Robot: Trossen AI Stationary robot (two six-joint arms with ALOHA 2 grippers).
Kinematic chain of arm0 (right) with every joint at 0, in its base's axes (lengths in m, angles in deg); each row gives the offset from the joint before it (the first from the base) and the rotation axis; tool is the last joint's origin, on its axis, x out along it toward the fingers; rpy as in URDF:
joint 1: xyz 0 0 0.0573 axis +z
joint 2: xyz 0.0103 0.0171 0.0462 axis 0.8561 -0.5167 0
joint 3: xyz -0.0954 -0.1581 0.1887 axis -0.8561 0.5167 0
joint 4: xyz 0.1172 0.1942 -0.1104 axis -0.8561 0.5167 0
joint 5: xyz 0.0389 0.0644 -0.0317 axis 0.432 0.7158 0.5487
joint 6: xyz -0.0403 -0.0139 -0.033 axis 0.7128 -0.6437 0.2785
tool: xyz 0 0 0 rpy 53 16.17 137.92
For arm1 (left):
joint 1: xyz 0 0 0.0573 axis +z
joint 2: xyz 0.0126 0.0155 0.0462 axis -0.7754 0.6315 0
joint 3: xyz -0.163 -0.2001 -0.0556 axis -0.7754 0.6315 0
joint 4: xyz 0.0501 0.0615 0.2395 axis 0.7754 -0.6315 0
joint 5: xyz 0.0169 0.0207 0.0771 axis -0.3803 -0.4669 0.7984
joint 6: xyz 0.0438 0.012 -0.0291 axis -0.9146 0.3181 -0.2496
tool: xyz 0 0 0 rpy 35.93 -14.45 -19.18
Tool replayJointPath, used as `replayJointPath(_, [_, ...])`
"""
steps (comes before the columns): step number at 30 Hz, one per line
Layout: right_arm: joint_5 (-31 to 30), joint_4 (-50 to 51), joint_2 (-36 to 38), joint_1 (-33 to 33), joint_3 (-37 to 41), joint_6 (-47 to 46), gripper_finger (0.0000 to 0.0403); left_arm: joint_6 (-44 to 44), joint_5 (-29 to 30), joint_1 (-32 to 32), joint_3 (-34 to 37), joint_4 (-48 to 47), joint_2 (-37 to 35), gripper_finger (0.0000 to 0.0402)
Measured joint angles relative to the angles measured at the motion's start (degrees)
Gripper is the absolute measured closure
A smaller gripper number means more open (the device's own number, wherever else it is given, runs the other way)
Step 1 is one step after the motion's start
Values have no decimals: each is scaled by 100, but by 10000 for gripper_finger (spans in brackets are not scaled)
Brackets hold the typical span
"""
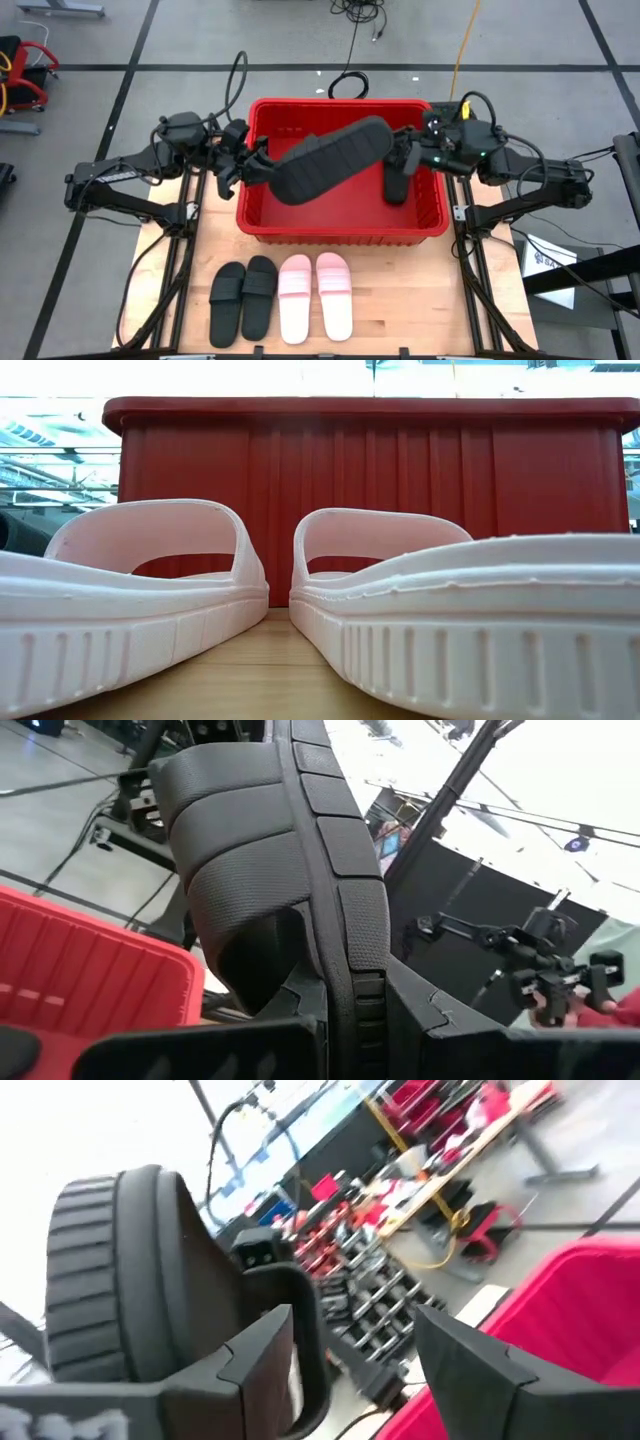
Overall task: Pick and place slides into bin
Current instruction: Put the black slide into the red organizer bin
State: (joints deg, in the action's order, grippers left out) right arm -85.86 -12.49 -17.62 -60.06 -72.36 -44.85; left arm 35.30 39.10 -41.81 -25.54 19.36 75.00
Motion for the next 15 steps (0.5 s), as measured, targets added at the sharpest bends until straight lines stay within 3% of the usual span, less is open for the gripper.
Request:
replayJointPath(5, [-182, 20, 21, -4, 0, 165, 202, -31, 9, -3, 0, 60, -2, 365])
replayJointPath(15, [-1257, -12, 400, 1, 0, 763, 211, -80, 116, 181, 4, 166, -369, 365])
